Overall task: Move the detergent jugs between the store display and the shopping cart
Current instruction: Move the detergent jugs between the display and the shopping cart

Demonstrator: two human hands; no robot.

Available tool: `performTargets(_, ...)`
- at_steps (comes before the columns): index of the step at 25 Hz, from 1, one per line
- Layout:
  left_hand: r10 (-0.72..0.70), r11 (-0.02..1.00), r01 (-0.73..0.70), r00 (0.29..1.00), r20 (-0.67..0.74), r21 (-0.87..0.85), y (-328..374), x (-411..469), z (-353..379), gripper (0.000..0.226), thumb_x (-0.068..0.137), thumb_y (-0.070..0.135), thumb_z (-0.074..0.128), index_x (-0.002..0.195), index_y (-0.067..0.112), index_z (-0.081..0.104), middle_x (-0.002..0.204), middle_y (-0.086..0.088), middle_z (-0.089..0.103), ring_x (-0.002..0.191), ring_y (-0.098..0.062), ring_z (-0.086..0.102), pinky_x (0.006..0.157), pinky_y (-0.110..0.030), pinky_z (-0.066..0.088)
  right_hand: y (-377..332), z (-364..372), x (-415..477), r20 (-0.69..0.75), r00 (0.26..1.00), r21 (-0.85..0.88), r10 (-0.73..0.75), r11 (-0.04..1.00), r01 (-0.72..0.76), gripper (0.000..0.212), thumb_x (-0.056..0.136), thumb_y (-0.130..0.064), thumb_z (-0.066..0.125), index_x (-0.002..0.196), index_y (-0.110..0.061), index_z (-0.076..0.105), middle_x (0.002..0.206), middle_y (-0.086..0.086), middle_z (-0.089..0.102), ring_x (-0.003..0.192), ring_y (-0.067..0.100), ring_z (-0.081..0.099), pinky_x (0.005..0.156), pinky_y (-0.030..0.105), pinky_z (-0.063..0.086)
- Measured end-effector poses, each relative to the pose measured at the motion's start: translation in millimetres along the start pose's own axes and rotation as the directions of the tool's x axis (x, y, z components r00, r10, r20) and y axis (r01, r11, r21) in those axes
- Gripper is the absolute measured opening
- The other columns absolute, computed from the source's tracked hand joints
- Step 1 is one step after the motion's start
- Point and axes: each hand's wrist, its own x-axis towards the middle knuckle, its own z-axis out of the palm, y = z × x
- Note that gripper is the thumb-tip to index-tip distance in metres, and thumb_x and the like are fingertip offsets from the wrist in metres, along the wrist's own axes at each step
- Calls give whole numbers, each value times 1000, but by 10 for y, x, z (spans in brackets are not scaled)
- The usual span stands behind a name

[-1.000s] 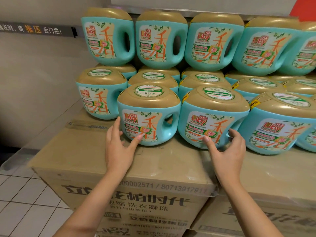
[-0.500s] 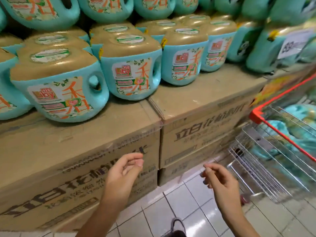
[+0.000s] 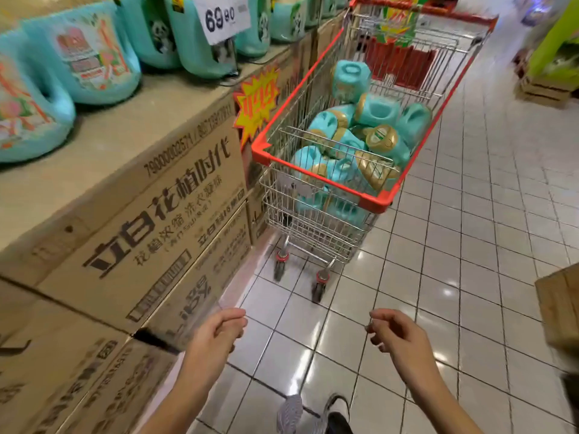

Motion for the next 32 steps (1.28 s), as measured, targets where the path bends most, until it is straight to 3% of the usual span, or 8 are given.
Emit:
performTargets(8, 130, 991, -127, 988, 86, -39, 790, 662, 1898, 12, 89, 12, 66, 93, 22, 72, 81, 4, 73, 80, -10, 66, 66, -25, 47, -210, -1151, 1164, -62, 998, 20, -25, 999, 26, 16, 92, -5, 56, 90, -15, 68, 75, 3, 71, 60, 2, 62, 56, 12, 47)
performTargets(12, 186, 981, -181, 979, 88, -71, 1225, 1067, 2443, 14, 89, 10, 66, 92, 22, 73, 78, 11, 73, 74, -3, 64, 63, -17, 47, -484, -1398, 1824, -62, 996, 82, -56, 995, 61, 17, 91, -1, 57, 91, -13, 68, 75, 6, 71, 60, 2, 61, 58, 12, 48)
performTargets(17, 258, 956, -249, 965, 39, -153, 1841, 1890, 2981, 16, 89, 3, 63, 94, 16, 71, 83, 5, 71, 66, 7, 62, 58, -5, 46, -988, -1487, 2948, -43, 988, 129, -145, 980, 150, 18, 90, 3, 56, 88, -11, 67, 72, 2, 69, 60, 3, 60, 58, 13, 47)
performTargets(21, 256, 953, -252, 967, -1, -170, 2417, 2540, 3378, 21, 89, -3, 60, 89, 16, 68, 81, 1, 70, 68, -2, 63, 60, -7, 47, -1543, -1597, 3871, -12, 974, 118, -228, 967, 228, 23, 90, 4, 56, 84, -15, 67, 75, 8, 67, 60, 5, 60, 59, 14, 48)
performTargets(27, 197, 965, -199, 980, -32, -171, 3070, 3406, 3870, 19, 90, 6, 62, 89, 22, 72, 83, 2, 74, 77, -8, 64, 66, -23, 46, -2254, -1662, 5205, -39, 952, 128, -303, 944, 305, 26, 91, 1, 55, 85, -21, 65, 70, -2, 67, 61, 7, 59, 59, 17, 49)
performTargets(32, 102, 965, -125, 989, -107, -229, 3395, 4244, 4456, 16, 95, 14, 56, 95, 19, 71, 81, 7, 71, 72, -4, 61, 66, -22, 44, -2600, -1569, 6515, 44, 940, 114, -337, 937, 331, 20, 90, -2, 58, 88, -21, 66, 73, -1, 68, 60, 3, 61, 59, 17, 49)
